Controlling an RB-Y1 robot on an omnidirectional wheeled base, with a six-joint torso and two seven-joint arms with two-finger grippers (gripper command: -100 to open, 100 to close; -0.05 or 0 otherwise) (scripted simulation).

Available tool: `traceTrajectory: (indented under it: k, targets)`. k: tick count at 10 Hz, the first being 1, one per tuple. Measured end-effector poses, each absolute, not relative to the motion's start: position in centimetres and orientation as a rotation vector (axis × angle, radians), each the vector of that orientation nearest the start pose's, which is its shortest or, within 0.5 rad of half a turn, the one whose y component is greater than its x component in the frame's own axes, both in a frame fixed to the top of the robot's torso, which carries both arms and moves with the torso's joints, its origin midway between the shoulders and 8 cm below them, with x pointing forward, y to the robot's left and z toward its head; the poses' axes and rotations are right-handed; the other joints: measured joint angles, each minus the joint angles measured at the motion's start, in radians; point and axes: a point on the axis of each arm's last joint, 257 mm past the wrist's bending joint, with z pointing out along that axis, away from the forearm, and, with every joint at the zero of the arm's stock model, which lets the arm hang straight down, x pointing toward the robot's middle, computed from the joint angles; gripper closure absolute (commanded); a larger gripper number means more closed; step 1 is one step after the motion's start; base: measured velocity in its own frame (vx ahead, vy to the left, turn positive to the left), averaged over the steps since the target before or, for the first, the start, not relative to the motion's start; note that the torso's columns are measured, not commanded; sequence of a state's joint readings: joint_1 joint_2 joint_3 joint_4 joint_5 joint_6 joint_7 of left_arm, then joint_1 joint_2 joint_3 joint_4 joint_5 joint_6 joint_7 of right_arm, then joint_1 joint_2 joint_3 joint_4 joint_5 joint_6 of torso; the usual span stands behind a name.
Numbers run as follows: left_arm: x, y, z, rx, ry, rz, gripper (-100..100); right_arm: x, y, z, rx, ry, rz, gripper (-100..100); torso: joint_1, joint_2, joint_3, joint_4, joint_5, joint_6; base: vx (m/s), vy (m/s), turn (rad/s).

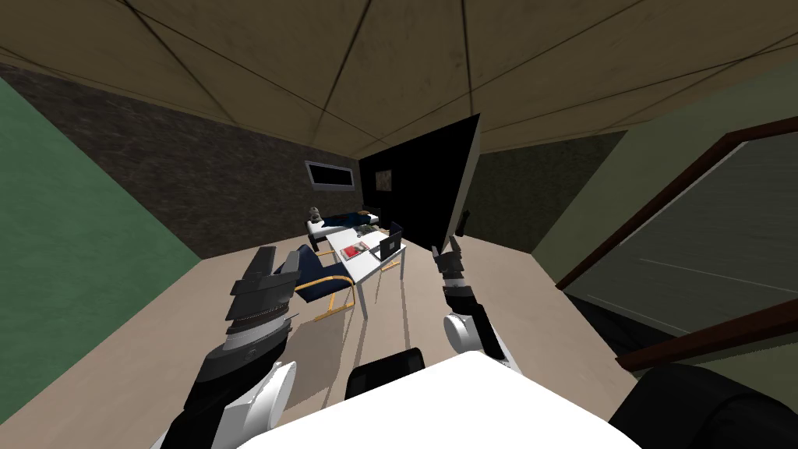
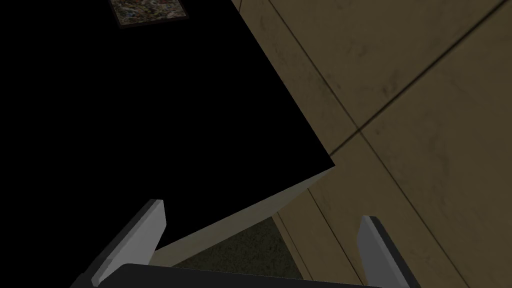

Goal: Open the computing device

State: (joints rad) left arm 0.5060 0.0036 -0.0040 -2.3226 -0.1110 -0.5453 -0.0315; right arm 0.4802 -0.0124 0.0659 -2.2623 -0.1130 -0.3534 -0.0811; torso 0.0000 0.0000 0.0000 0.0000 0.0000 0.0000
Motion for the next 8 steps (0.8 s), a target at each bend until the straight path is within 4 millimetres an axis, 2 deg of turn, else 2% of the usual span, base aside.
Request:
traceTrajectory:
  k: [2, 8]
  targets:
    - [32.92, 26.00, 4.82, -0.507, 0.630, -1.224, 0, 37.41, -26.70, -0.76, 0.882, 0.638, 1.488, 0, 0.000, 0.104, -0.209, 0.105, 0.000, 0.000, 0.000, 0.000, 0.000]
    - [32.92, 26.00, 4.83, -0.507, 0.630, -1.224, 0, 37.40, -26.70, -0.74, 0.882, 0.637, 1.488, 0, 0.000, 0.544, -1.087, 0.544, 0.000, 0.000, 0.000, 0.000, 0.000]
